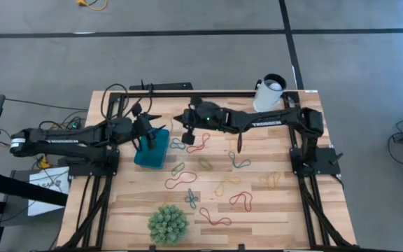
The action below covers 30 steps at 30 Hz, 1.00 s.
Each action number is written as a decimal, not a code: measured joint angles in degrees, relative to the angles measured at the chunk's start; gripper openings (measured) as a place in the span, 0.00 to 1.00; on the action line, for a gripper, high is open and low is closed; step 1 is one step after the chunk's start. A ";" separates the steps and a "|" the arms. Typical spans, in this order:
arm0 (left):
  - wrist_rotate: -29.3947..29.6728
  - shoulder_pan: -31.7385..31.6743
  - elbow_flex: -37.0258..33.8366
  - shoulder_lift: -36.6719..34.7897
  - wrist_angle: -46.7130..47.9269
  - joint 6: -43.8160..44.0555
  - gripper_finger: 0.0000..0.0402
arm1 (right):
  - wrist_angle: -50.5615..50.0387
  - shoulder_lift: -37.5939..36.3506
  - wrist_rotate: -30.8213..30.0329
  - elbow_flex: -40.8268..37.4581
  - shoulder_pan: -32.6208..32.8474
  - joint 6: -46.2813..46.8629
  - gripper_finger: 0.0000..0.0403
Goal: Pick and place items into bin
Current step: Put the blue rubber band into the blue bin
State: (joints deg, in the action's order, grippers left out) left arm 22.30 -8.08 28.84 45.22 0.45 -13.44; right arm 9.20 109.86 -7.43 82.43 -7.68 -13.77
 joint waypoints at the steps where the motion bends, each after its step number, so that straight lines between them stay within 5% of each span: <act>1: -1.31 0.00 0.00 0.57 -1.01 -0.34 0.48 | 0.71 0.97 -0.27 0.29 0.26 0.21 0.00; 23: -2.25 0.00 0.00 2.81 -4.02 -1.46 0.51 | 7.14 2.95 3.00 0.33 1.33 0.27 0.00; 30: -2.14 0.00 0.00 2.81 -4.02 -1.70 0.40 | 8.51 2.95 2.92 0.33 1.27 0.23 0.00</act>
State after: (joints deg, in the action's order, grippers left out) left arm 20.16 -8.08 28.84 48.03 -3.57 -15.14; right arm 17.72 112.81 -4.51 82.76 -6.40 -13.54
